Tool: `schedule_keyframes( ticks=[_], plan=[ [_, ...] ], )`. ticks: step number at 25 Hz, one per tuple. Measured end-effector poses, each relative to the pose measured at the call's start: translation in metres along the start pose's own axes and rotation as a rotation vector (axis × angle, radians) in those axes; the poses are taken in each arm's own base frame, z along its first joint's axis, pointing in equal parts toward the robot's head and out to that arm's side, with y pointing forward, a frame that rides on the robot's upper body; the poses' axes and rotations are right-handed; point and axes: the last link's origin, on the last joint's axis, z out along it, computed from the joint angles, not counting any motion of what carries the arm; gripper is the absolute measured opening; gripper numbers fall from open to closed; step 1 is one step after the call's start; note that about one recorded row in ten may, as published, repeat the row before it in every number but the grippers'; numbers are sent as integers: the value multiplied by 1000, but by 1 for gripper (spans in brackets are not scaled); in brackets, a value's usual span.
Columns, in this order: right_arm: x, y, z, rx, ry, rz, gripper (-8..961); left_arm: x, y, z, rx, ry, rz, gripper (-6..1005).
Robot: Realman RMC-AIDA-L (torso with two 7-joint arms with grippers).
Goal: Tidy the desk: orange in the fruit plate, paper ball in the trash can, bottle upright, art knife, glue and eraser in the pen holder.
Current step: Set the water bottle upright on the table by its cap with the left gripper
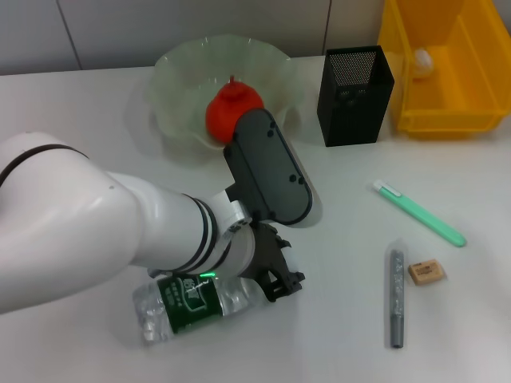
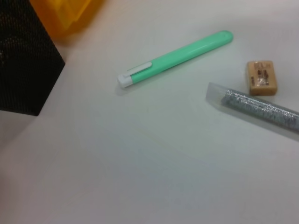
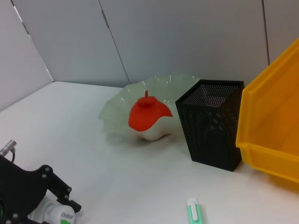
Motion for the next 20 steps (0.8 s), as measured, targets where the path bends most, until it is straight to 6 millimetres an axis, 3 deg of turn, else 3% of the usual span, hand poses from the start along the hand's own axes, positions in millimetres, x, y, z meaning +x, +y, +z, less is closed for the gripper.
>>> schedule_keyframes(
  ticks=[20],
  plan=[
    [4,-1,10,-8,20,9,701,9,-17,-29,55,71,-31,437]
  ],
)
